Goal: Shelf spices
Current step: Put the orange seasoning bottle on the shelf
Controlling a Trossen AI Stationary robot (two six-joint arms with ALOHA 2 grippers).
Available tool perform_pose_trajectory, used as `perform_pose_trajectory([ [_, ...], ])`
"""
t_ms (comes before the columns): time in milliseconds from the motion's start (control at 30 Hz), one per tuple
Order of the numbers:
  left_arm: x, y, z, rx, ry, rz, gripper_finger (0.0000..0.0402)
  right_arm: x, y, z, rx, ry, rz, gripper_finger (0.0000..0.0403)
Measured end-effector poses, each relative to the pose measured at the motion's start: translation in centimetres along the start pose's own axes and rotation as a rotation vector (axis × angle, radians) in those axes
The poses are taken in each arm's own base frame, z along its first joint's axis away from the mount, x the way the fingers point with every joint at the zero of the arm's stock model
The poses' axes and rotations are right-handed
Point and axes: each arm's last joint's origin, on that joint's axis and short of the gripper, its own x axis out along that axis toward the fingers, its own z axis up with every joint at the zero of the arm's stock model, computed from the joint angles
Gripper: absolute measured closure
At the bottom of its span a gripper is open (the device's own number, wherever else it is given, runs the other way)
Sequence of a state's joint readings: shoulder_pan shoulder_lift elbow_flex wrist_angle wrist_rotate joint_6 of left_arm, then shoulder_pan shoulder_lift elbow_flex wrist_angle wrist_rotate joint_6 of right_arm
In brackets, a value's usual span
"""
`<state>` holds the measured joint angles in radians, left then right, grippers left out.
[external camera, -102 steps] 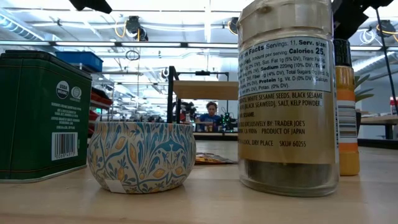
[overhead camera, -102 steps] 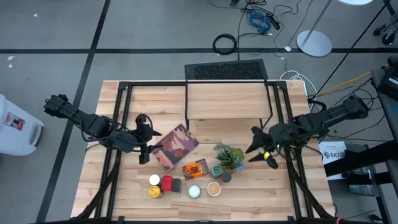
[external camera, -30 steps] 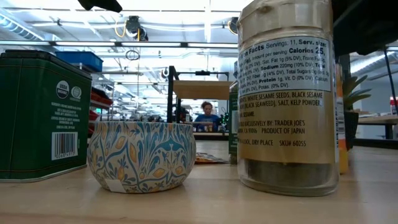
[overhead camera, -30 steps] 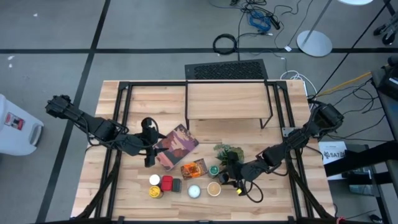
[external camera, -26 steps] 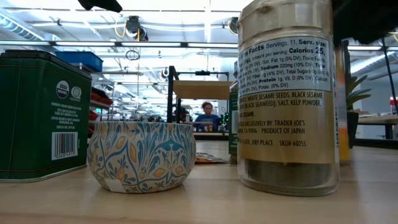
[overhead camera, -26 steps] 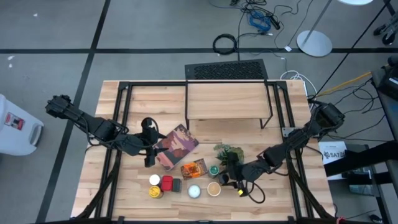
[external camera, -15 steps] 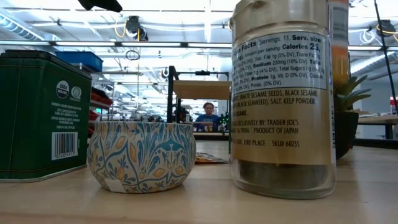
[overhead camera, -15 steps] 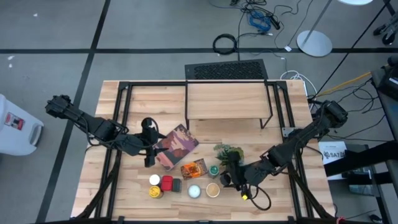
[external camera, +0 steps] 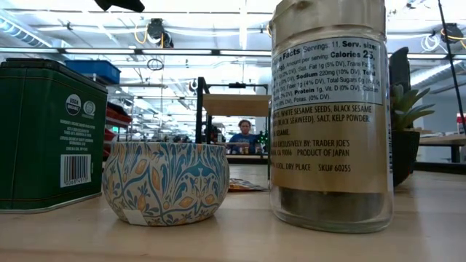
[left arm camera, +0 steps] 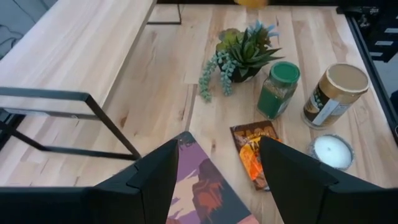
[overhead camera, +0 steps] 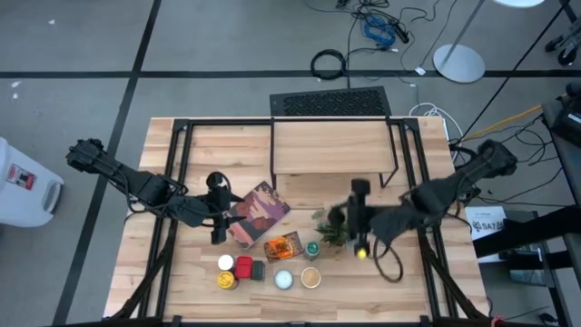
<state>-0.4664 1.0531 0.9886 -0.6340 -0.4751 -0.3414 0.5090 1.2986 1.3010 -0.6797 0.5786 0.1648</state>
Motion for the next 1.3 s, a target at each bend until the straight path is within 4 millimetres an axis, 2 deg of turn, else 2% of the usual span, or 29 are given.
perform_pose_trajectory([
  [233, 0.0, 0.0, 0.0, 0.015, -0.004, -0.001, 0.0167, -2.4, -6.0, 0.3, 0.082, 0.003, -0.161, 0.0216],
  [567, 0.0, -0.1, 0.2, 0.026, -0.019, -0.006, 0.0167, -4.5, -13.3, -0.9, 0.21, 0.038, -0.344, 0.0216],
  [1033, 0.7, -0.5, 0.4, 0.064, -0.026, -0.008, 0.0167, -3.2, -21.6, -3.6, 0.425, 0.173, -0.478, 0.0216],
  [1300, 1.0, -0.7, 0.3, 0.068, -0.017, -0.005, 0.0167, -2.3, -24.7, -6.0, 0.53, 0.231, -0.484, 0.0216],
])
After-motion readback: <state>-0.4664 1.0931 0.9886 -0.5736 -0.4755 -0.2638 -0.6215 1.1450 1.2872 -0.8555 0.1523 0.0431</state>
